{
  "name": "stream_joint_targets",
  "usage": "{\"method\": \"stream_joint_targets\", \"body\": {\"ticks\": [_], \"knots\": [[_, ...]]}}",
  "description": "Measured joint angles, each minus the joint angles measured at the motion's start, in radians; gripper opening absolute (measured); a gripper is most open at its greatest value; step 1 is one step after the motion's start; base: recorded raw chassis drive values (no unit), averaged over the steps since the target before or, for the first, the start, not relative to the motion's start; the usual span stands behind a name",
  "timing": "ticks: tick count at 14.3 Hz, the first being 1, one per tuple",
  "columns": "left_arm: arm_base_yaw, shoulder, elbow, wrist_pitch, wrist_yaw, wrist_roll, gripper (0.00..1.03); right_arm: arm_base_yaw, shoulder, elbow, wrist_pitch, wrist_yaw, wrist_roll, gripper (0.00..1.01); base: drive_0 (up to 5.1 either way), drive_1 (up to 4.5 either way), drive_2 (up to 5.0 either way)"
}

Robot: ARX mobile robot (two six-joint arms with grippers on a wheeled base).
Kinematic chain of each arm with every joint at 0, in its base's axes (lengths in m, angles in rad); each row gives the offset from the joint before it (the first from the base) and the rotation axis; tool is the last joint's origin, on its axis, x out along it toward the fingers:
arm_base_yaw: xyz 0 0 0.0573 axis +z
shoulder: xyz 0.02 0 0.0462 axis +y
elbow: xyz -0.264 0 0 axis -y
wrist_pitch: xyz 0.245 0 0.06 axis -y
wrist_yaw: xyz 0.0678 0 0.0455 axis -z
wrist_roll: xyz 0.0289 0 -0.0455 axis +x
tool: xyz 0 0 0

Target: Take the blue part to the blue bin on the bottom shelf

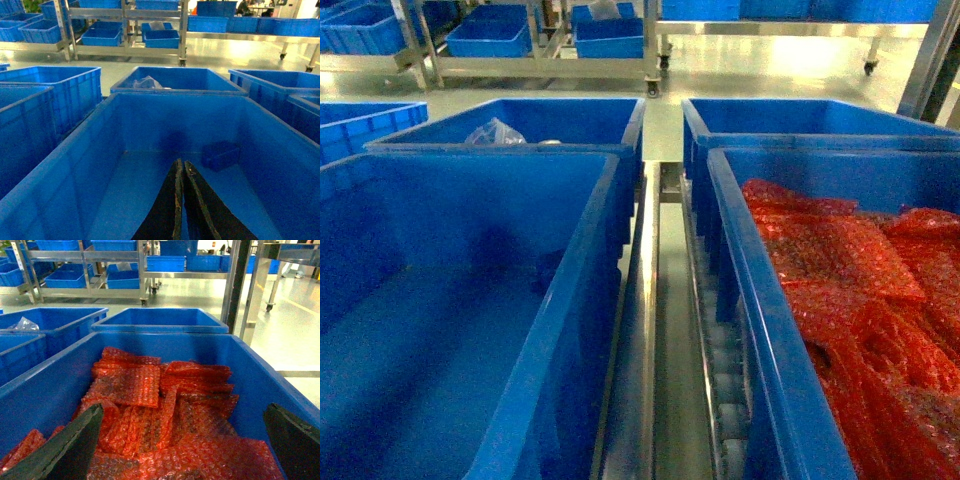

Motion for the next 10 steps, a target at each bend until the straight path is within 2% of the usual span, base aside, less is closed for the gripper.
{"method": "stream_joint_targets", "body": {"ticks": [5,6,7,8,10], "knots": [[0.0,0.0,0.0,0.0,0.0,0.0,0.03,0.0,0.0,0.0,0.0,0.0,0.0,0.98,0.0,0.0,0.0],[0.0,0.0,0.0,0.0,0.0,0.0,0.43,0.0,0.0,0.0,0.0,0.0,0.0,0.98,0.0,0.0,0.0],[0.0,0.0,0.0,0.0,0.0,0.0,0.93,0.0,0.0,0.0,0.0,0.0,0.0,0.98,0.0,0.0,0.0],[0.0,0.0,0.0,0.0,0.0,0.001,1.0,0.0,0.0,0.0,0.0,0.0,0.0,0.98,0.0,0.0,0.0],[0.0,0.0,0.0,0.0,0.0,0.0,0.98,0.0,0.0,0.0,0.0,0.0,0.0,0.98,0.0,0.0,0.0]]}}
